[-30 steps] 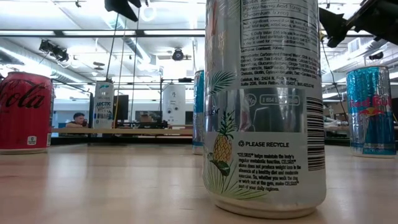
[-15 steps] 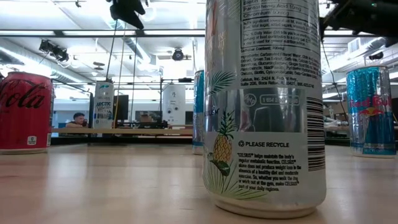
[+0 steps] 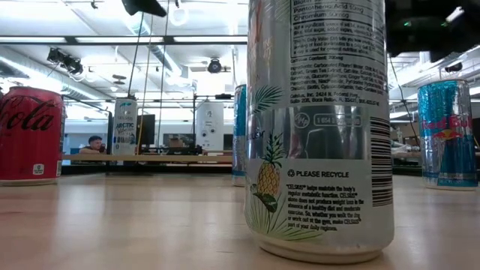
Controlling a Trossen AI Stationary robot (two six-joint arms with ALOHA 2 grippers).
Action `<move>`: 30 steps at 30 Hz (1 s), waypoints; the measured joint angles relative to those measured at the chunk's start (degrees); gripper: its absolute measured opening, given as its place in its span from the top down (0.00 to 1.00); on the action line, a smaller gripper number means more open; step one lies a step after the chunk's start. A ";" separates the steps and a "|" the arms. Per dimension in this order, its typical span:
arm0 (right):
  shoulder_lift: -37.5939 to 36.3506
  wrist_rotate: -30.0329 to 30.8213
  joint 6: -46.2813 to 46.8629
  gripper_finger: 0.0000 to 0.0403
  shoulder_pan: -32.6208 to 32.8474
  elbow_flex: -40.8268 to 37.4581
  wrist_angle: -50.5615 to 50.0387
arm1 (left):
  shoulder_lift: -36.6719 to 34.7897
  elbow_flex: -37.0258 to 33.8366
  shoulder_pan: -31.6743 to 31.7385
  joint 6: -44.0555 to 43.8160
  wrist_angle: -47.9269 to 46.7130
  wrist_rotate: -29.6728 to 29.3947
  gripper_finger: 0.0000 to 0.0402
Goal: Place canned beverage on shelf
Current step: Put the blue soda can on the shelf
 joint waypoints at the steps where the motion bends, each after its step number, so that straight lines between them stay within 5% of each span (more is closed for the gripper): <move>1: 1.68 -0.05 0.25 0.10 0.01 0.01 1.17 | -0.46 -0.95 -0.87 -0.04 0.82 0.02 0.23; 13: 20.22 -3.41 -1.38 0.10 3.80 8.94 5.51 | -4.04 -7.74 -6.05 -0.36 5.73 -0.23 0.23; 30: 36.45 -4.53 -2.71 0.10 5.38 17.31 5.51 | -5.04 -11.83 -7.05 -2.76 6.14 -0.25 0.23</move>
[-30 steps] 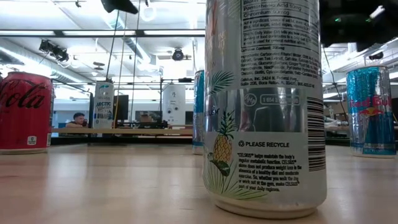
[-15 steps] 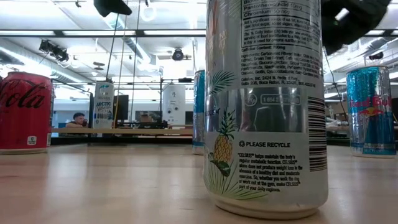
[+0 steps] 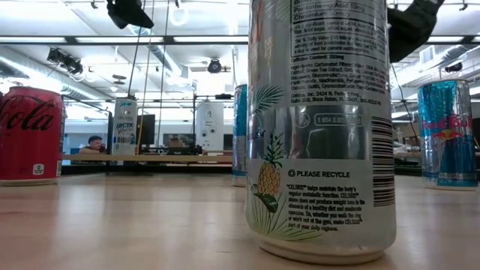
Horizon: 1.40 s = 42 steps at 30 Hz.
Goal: Place canned beverage on shelf
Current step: Put the blue soda can on the shelf
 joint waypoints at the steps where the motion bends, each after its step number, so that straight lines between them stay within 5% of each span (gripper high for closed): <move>1: 0.95 0.00 -0.01 0.10 0.00 0.52 -0.05 | 0.00 0.00 0.00 0.00 0.03 0.00 0.23; 15: 6.91 -0.93 -0.78 0.10 1.85 3.74 -1.56 | 0.02 0.00 0.00 0.15 0.61 0.01 0.23; 21: 6.97 5.97 -2.46 0.11 2.47 3.76 -4.91 | 0.02 0.00 0.00 0.16 0.62 0.00 0.23; 26: 7.02 6.97 -1.92 0.19 2.47 3.82 -5.24 | 0.02 0.00 0.00 0.17 0.87 0.02 0.23; 32: 7.05 6.16 -0.86 0.39 2.47 6.18 -5.96 | 0.02 0.00 0.00 0.20 0.90 0.00 0.23; 42: 7.08 7.57 -1.81 0.40 1.17 16.78 -18.63 | 0.04 0.00 0.02 0.31 0.87 0.02 0.23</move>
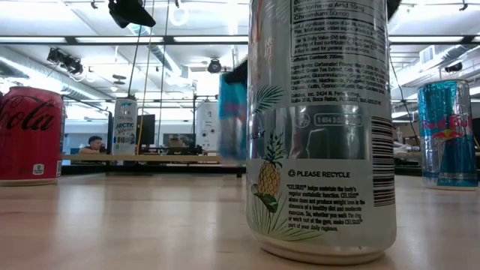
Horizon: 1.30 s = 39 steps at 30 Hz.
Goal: Place canned beverage on shelf
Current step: Put the blue soda can on the shelf
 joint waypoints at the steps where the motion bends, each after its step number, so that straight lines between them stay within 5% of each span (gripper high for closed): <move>1: 0.00 -0.03 -0.41 0.40 -0.21 1.29 -0.08 | 0.00 0.00 0.02 0.00 0.02 -0.02 0.23; 12: -0.04 0.02 -3.69 0.40 -8.49 14.84 -7.32 | 0.00 0.00 0.11 0.52 0.00 -0.02 0.23; 23: -0.04 -0.39 -0.35 0.40 -21.53 19.49 -7.39 | 0.00 0.00 0.11 3.06 0.00 -0.02 0.23; 33: 1.08 -2.79 0.93 0.40 -24.33 26.04 -6.36 | 0.02 0.02 0.09 4.41 0.38 -0.02 0.23; 39: 8.95 -4.63 0.30 0.40 -23.33 32.88 -8.30 | 0.04 0.04 0.22 4.57 0.73 -0.09 0.23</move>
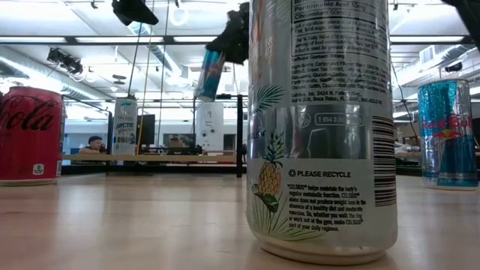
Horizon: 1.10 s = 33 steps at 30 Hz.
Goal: Place canned beverage on shelf
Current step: Put the blue soda can on the shelf
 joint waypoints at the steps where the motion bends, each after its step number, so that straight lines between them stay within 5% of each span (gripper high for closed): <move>1: 1.18 -0.65 -0.02 0.40 -0.05 1.13 -0.61 | 0.00 0.00 0.00 -0.02 -0.19 -0.08 0.23; 15: 14.13 -2.89 -0.14 0.40 -0.84 13.11 -10.55 | 0.00 0.02 0.00 0.51 -2.24 -0.33 0.23; 33: 14.48 1.63 -0.84 0.40 1.24 12.66 -10.47 | 0.00 0.02 0.00 0.42 -1.45 -0.32 0.23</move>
